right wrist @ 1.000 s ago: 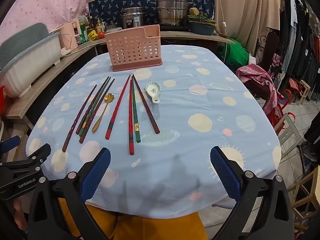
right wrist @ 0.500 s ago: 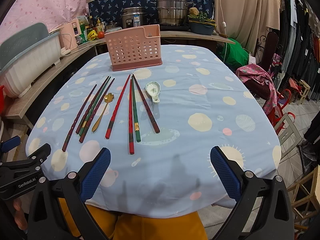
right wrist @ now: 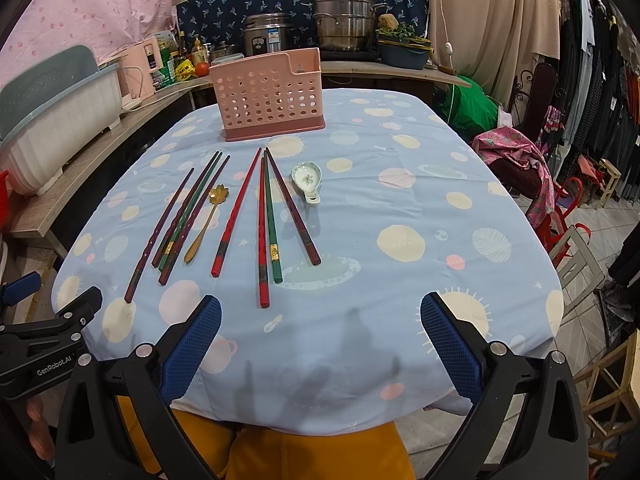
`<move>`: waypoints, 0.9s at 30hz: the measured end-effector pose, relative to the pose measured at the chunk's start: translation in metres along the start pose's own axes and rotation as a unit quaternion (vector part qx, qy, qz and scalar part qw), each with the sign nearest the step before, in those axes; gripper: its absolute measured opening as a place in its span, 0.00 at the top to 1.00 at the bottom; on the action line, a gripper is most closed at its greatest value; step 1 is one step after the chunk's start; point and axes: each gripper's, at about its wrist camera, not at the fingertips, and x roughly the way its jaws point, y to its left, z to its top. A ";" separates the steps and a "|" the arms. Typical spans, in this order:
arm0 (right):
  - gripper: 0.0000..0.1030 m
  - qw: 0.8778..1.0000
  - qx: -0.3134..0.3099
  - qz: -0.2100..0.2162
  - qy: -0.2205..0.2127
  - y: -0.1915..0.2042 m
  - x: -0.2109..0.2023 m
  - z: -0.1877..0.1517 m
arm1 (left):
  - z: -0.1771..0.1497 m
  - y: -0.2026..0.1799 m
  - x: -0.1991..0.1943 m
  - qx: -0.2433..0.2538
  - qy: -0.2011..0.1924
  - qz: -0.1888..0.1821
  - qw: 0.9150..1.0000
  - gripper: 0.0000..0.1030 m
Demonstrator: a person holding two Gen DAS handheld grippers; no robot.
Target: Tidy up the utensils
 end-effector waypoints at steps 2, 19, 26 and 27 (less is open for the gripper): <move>0.07 1.000 0.000 0.000 0.000 0.000 0.000 0.000 | -0.001 0.000 0.000 0.001 -0.001 0.000 1.000 0.07; 0.07 1.000 0.000 0.001 -0.001 0.000 0.000 0.002 | 0.002 0.000 0.000 -0.001 -0.002 0.002 1.000 0.07; 0.07 1.000 -0.002 0.001 -0.002 -0.002 -0.002 0.002 | 0.005 -0.001 0.000 -0.004 -0.002 0.005 1.000 0.07; 0.07 1.000 -0.002 0.001 -0.001 -0.002 -0.002 0.002 | 0.006 -0.002 0.000 -0.004 -0.002 0.005 1.000 0.07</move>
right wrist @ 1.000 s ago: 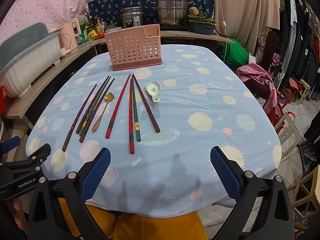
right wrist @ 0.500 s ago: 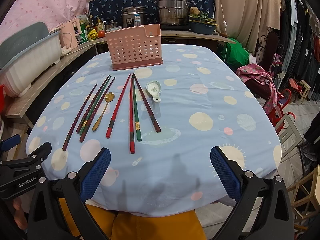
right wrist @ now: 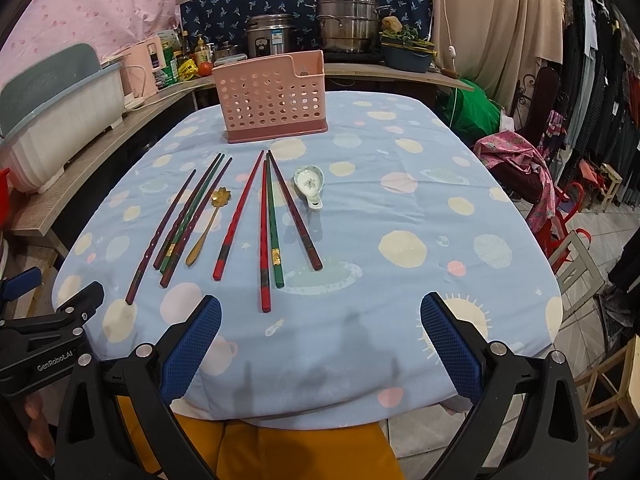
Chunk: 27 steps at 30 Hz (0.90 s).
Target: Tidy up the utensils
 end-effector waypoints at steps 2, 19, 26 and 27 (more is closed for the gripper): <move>0.07 1.000 0.001 0.000 0.000 0.001 0.000 0.001 | 0.001 0.000 -0.001 0.001 0.001 -0.001 1.000 0.07; 0.07 1.000 0.009 0.001 0.001 -0.006 0.004 0.002 | 0.006 -0.006 -0.001 0.007 -0.003 0.001 1.000 0.07; 0.07 1.000 0.018 0.001 0.004 -0.010 0.006 0.001 | 0.004 -0.010 -0.001 0.013 -0.002 -0.002 1.000 0.07; 0.07 1.000 0.018 0.001 0.004 -0.010 0.006 0.001 | 0.004 -0.010 -0.001 0.013 -0.001 -0.003 1.000 0.07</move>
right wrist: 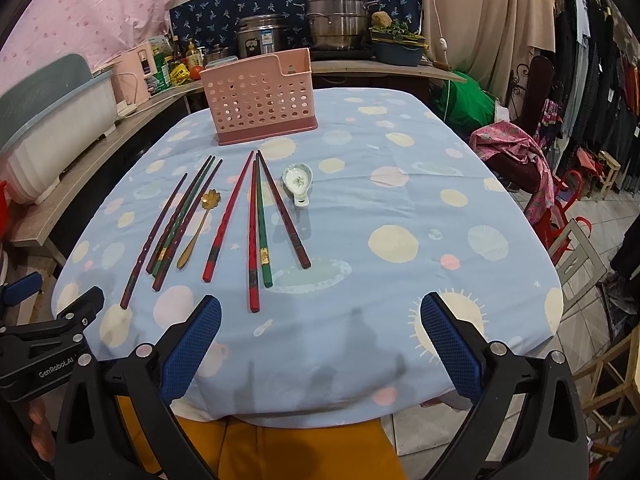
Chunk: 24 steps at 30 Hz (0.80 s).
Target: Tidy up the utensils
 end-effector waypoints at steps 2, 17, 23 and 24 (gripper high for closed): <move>0.07 1.000 0.000 0.000 0.000 0.001 0.000 0.000 | -0.001 0.000 0.001 0.000 0.001 -0.001 1.000 0.07; 0.07 1.000 0.001 0.000 0.000 0.002 0.003 -0.001 | -0.003 0.012 0.014 -0.022 0.022 -0.016 0.999 0.07; 0.07 1.000 -0.002 -0.002 0.005 0.002 0.009 0.002 | -0.003 0.022 0.037 -0.034 0.038 -0.021 0.998 0.07; 0.07 1.000 -0.001 -0.002 0.005 0.002 0.010 0.003 | -0.003 0.023 0.041 -0.035 0.041 -0.023 0.998 0.07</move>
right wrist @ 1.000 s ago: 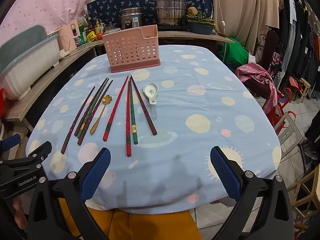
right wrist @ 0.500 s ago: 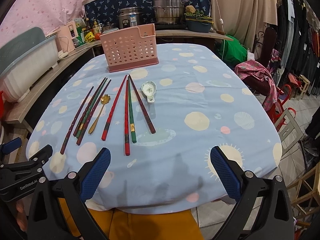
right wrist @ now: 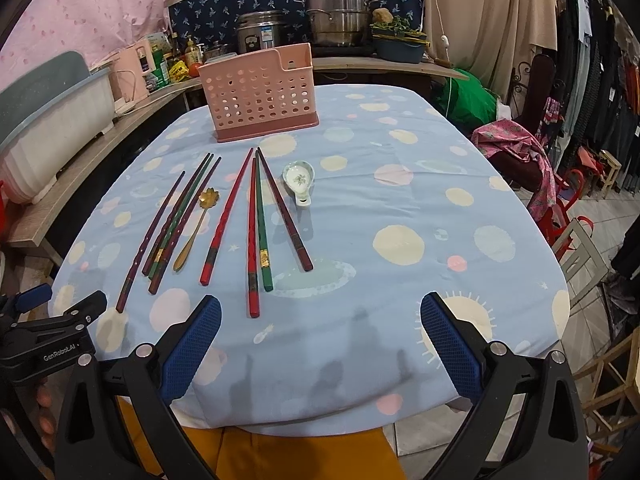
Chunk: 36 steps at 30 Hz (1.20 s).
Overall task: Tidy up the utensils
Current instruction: 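Close the left tool on the lone dark red chopstick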
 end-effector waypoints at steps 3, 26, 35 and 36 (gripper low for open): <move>0.07 1.000 0.002 -0.002 0.001 -0.001 0.004 0.003 | 0.001 0.003 0.016 -0.004 0.013 -0.004 1.000 0.07; 0.07 1.000 0.001 0.020 0.019 0.003 0.046 0.029 | 0.022 0.015 0.050 -0.028 0.041 -0.071 0.996 0.92; 0.33 0.996 0.035 0.078 0.010 -0.011 0.074 0.075 | 0.043 0.015 0.065 -0.032 0.043 -0.071 0.996 0.93; 0.37 0.995 0.039 0.085 0.014 -0.013 0.080 0.079 | 0.043 0.015 0.066 -0.033 0.043 -0.071 0.996 0.93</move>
